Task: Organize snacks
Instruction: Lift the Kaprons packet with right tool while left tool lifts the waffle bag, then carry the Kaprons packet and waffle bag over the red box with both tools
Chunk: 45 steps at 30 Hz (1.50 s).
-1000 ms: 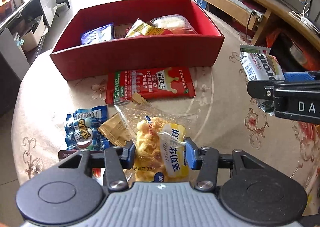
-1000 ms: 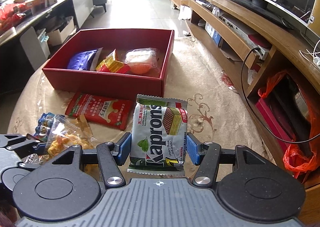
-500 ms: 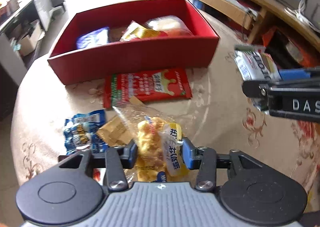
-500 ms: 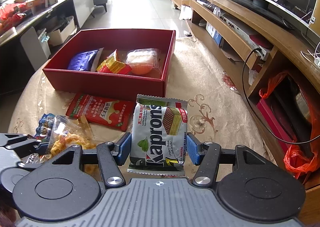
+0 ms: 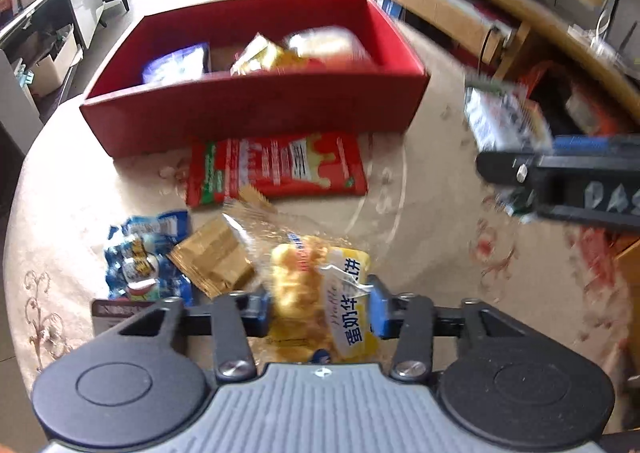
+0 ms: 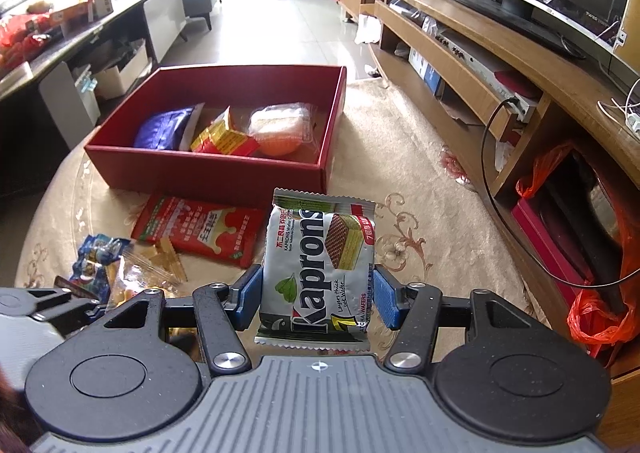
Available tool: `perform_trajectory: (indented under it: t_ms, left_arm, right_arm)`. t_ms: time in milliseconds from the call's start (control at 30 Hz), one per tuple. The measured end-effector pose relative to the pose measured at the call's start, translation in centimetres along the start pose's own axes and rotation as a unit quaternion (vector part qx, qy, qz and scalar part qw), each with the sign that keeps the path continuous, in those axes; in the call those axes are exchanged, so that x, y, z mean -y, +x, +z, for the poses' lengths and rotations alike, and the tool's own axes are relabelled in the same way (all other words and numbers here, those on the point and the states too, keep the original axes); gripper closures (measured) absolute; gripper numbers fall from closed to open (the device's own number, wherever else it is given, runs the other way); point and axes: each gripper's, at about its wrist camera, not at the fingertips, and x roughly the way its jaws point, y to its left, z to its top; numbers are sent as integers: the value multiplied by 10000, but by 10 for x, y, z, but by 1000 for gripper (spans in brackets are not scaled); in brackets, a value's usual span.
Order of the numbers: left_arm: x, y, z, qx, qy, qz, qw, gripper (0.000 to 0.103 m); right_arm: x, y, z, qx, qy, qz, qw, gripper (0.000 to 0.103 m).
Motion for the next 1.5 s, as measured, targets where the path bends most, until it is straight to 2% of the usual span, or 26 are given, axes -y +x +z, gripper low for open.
perform_trajectory:
  t_ms: [100, 233, 533, 900, 1200, 1500]
  left_arm:
    - [-2, -3, 1, 52, 16, 73, 10000, 69]
    - [-6, -3, 5, 12, -96, -53, 9999, 70]
    - [-16, -23, 19, 313, -340, -211, 9987, 70]
    - [-33, -38, 40, 666, -551, -44, 9963, 70]
    - [-47, -41, 64, 909, -618, 160, 9938, 70]
    - [-59, -38, 86, 1052, -678, 310, 9916, 70]
  right_arm:
    - [1, 0, 1, 17, 39, 3, 10000, 39]
    - [0, 1, 1, 0, 26, 6, 10000, 39]
    - [2, -2, 3, 73, 92, 29, 9999, 39]
    - [-6, 1, 10, 100, 23, 66, 9999, 39]
    - [-18, 4, 35, 348, 31, 103, 9993, 39]
    - [-25, 15, 53, 410, 22, 105, 9991, 39]
